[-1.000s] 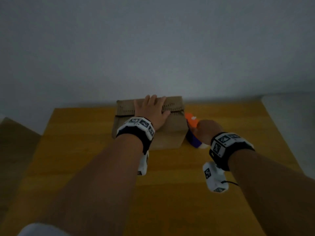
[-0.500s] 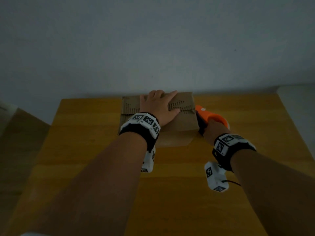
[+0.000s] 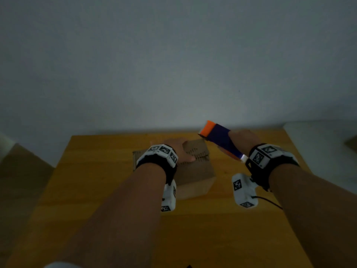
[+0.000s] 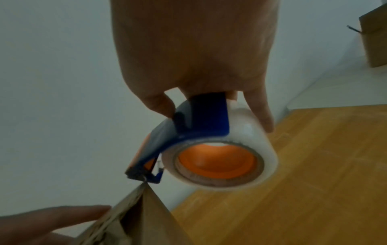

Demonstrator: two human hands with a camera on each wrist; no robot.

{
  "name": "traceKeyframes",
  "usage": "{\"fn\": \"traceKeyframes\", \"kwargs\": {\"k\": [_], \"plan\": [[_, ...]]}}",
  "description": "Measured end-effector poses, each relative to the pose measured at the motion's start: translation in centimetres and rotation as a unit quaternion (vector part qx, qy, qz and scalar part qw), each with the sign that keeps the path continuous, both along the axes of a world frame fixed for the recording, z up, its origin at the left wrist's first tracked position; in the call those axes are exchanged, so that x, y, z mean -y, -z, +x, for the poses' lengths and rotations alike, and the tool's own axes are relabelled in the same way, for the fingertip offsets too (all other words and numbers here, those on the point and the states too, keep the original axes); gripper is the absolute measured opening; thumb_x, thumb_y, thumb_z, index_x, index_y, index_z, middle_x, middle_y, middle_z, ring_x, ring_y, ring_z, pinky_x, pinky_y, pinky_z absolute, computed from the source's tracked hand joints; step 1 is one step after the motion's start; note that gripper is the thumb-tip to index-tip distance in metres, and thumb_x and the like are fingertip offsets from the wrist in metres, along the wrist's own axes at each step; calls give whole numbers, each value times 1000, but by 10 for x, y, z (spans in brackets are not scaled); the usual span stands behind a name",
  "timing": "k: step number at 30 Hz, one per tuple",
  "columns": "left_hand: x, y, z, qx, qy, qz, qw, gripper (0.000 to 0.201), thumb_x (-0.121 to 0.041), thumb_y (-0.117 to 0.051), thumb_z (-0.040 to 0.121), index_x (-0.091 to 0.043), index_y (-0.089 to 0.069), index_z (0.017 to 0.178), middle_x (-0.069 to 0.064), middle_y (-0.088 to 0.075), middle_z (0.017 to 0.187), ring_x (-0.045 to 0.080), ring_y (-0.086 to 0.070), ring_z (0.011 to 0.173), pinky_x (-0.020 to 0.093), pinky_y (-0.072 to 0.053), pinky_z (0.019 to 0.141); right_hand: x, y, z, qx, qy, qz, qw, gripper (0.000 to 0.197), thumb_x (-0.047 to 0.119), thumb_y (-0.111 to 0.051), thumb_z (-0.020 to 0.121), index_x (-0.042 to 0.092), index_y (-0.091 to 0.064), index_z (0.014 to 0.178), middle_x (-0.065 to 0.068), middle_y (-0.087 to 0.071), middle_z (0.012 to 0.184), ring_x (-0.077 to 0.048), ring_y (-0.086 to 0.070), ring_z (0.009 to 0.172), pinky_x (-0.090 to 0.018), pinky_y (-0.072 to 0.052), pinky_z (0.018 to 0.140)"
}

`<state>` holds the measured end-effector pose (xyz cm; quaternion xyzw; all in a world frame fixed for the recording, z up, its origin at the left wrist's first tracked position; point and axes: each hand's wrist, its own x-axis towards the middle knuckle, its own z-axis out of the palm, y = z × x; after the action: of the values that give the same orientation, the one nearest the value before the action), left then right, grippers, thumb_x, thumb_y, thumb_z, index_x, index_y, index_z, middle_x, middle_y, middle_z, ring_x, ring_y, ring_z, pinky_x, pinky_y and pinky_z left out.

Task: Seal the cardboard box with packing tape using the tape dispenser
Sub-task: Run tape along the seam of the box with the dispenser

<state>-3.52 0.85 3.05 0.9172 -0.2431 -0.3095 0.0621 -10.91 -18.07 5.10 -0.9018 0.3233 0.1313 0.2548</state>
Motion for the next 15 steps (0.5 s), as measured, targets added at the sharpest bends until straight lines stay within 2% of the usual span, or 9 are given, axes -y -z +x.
{"fn": "traceKeyframes", "kwargs": {"k": [3,4,6,7,8,10,12,14,15], "plan": [[0,-15,4,17,-52,-57,997,72,-48,-51,91,-16,-23,150,7,-25,157,28,-30,142,39,-29,115,1,-15,1,55,38,40,997,44,45,-34,95,5,-52,88,-20,-59,90,-28,-52,70,-31,-38,66],[0,-22,7,24,-83,-86,993,64,-41,-47,95,-13,-27,148,8,-26,156,27,-31,142,37,-28,114,-1,-22,0,59,31,35,997,46,46,-34,95,4,-53,91,-20,-59,87,-28,-53,69,-31,-39,66],[-2,-37,16,18,-163,-163,973,48,-26,-40,99,-6,-38,143,12,-35,152,28,-37,138,35,-31,112,-3,-37,1,48,-37,-16,998,40,40,-33,97,5,-51,108,-23,-59,98,-27,-54,71,-34,-45,67],[-2,-43,21,-2,-205,-220,954,43,-20,-39,100,-2,-44,139,15,-43,146,30,-44,133,35,-36,108,-6,-44,1,45,-81,-53,994,36,34,-35,98,7,-46,119,-25,-58,106,-28,-55,76,-37,-48,71],[-3,-50,22,-46,-255,-286,922,40,-15,-39,100,2,-47,135,18,-50,140,32,-50,127,36,-41,103,-8,-48,3,52,-111,-85,989,35,29,-38,98,9,-40,128,-25,-58,111,-31,-58,83,-39,-49,77],[-5,-59,20,-174,-333,-393,840,35,-15,-39,100,3,-51,128,18,-60,127,32,-59,115,37,-45,95,-14,-55,7,64,-142,-115,981,42,22,-43,97,9,-33,136,-25,-59,114,-36,-61,97,-41,-49,82],[-7,-67,15,-264,-362,-454,770,30,-20,-36,102,0,-53,116,16,-65,110,30,-62,102,38,-45,95,-19,-60,10,77,-171,-129,974,46,20,-45,97,8,-31,139,-24,-60,116,-38,-61,102,-41,-48,84],[-10,-70,15,-294,-366,-484,738,29,-21,-35,102,-1,-52,113,16,-66,101,29,-64,93,39,-47,92,-22,-62,12,78,-202,-136,967,49,19,-47,96,7,-30,141,-25,-60,117,-39,-60,104,-41,-47,86],[-12,-71,16,-300,-370,-494,727,30,-20,-36,102,0,-52,117,18,-65,104,30,-64,93,39,-48,89,-23,-63,12,76,-216,-141,963,50,19,-47,96,7,-30,141,-25,-60,118,-39,-60,104,-42,-47,86]]}}
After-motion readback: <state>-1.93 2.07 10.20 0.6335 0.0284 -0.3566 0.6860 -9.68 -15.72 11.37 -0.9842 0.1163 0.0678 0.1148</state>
